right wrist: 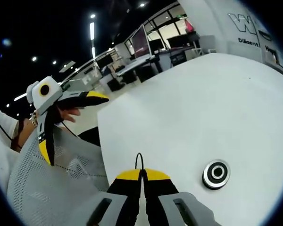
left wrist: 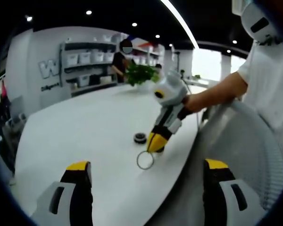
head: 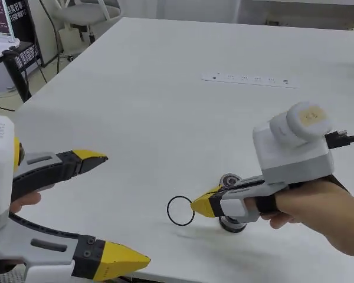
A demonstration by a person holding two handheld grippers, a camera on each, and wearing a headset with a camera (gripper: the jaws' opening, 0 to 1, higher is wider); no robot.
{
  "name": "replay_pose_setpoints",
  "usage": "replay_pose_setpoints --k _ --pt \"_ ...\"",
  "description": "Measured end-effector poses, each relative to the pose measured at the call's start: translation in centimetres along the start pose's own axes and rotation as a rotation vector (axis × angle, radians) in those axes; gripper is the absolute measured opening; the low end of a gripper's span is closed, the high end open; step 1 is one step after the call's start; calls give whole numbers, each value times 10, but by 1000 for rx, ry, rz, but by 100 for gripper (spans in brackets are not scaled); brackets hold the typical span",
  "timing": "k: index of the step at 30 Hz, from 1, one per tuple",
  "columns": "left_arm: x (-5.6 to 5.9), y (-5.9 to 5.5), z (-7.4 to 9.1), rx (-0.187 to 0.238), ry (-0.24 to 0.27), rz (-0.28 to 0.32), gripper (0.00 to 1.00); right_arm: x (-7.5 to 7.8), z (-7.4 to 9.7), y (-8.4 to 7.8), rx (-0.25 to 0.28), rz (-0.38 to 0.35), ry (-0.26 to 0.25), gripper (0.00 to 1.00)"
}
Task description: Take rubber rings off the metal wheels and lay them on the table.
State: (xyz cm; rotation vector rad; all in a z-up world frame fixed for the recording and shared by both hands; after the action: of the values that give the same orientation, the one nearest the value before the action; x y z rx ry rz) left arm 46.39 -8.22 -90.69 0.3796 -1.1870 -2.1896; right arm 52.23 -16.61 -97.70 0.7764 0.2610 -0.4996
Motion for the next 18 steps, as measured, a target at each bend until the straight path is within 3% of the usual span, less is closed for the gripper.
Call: replay_pose_setpoints --k 9,18 --pt "-2 -3 1 -7 12 7 98 7 -9 -14 -51 30 -46 0" --pt "-2 -4 0 -10 15 12 97 15 -9 -17 -62 65 -86 6"
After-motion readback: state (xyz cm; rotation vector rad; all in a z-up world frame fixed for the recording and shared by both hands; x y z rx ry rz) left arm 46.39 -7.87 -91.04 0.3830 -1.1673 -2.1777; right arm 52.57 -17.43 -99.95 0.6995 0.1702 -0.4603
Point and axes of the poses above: the centre of the closed fingertips' face, and the gripper's own axes: z roughly backward along the fingers, x roughly to its right, y roughly out of its top, the point moved 2 cm from there along z, roughly backward along the fingers, and after that the axes turned 9 degrees about -x, right-handed, at the moved point
